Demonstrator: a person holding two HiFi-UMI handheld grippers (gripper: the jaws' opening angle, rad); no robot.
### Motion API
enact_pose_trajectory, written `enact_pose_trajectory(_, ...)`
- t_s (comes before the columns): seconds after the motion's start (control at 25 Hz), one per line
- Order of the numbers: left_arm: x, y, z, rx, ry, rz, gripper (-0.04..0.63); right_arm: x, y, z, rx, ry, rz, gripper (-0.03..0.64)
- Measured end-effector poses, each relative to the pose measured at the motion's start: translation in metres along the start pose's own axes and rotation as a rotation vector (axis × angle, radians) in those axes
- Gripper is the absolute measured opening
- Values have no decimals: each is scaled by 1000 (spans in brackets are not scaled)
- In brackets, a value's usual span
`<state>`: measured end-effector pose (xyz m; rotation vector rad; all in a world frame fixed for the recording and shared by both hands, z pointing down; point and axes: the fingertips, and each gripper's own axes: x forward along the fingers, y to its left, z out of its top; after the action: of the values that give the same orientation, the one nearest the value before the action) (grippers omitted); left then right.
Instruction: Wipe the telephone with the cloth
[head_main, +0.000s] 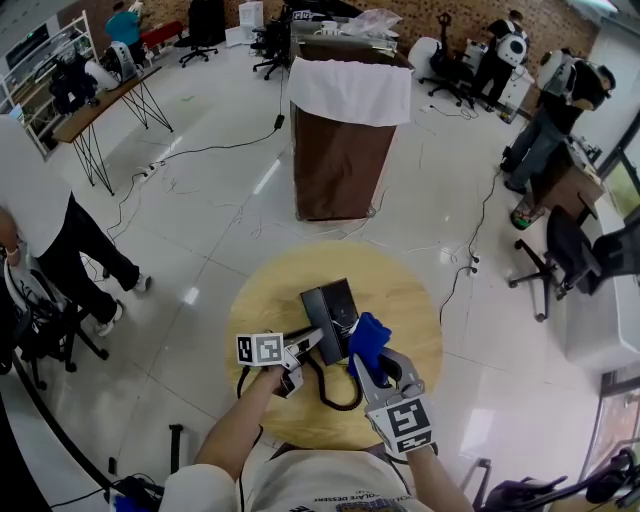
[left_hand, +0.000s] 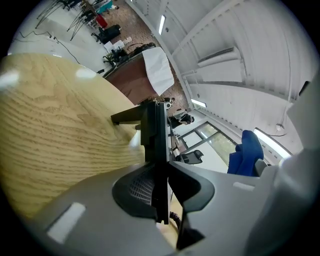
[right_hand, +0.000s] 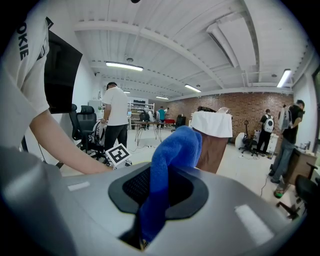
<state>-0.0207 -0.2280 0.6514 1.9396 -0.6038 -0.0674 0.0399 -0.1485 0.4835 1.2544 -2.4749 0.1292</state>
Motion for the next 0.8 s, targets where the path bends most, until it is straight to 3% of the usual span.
enact_pose_trajectory(0.4, -3, -6, 1, 17, -13, 24, 60, -7, 1, 5, -7, -22, 1, 61)
enact_pose_trajectory(0.8, -11, -38, 16, 50, -51, -28, 60, -13, 2, 10, -9, -44, -4, 61)
